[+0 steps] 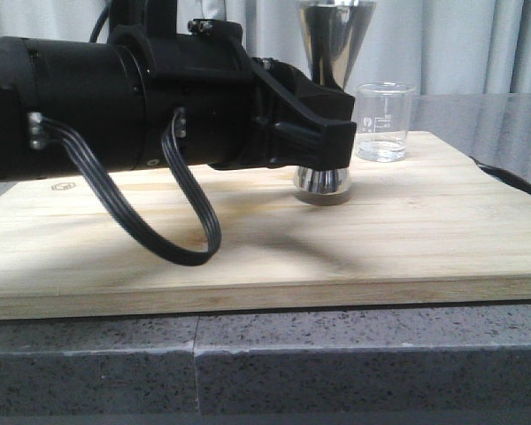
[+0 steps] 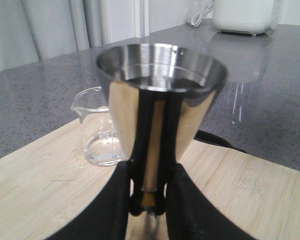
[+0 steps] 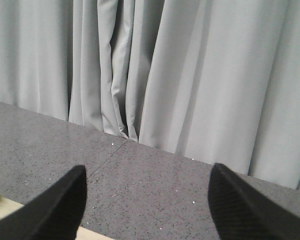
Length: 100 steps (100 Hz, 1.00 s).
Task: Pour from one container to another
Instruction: 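Carry the jigger with the left gripper toward the lemon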
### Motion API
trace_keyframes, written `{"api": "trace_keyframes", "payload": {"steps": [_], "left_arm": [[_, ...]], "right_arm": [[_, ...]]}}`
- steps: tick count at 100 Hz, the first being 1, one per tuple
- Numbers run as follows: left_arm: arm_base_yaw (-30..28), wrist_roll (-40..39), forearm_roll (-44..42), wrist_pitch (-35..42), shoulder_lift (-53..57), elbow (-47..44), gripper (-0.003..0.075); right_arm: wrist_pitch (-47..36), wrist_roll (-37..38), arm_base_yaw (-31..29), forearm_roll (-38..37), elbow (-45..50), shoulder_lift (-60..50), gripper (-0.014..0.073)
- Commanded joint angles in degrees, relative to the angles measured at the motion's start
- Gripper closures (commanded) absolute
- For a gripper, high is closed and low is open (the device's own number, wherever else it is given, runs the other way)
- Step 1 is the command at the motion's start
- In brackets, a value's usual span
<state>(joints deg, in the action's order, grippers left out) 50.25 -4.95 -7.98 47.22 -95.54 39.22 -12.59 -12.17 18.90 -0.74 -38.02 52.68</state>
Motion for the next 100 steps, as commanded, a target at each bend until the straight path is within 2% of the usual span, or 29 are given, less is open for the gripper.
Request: {"api": "trace_keyframes", "payload": {"steps": [1,24,50,69,100], "left_arm": [[0.34,-0.36,0.51,5.61,2.03,1.61,0.0739],[-2.16,-0.25,0.51,4.04,2.45,1.29,0.0739],[-3.11,-0.25,0.51,3.51,7.86,-2.24,0.0739],[-3.65,3.68,0.51,3.51,11.82,-5.62,0.0739],[-8.82,3.91,0.82,3.38,16.29,-7.88,0.0739]], "right_arm": [[-3.06,-0.51,-0.25,0.17,-1.50,-1.01,0.0149],[-2.17,-0.53,-0.25,0.17,-1.50,-1.01,0.0149],[-2.17,-0.53,-0.25,0.17,-1.50,-1.01,0.0149],[-2.17,-0.53,-0.25,0.17,-1.50,-1.01,0.0149],[-2.04,-0.53,-0.25,0.17,-1.50,-1.01,0.0150]]}}
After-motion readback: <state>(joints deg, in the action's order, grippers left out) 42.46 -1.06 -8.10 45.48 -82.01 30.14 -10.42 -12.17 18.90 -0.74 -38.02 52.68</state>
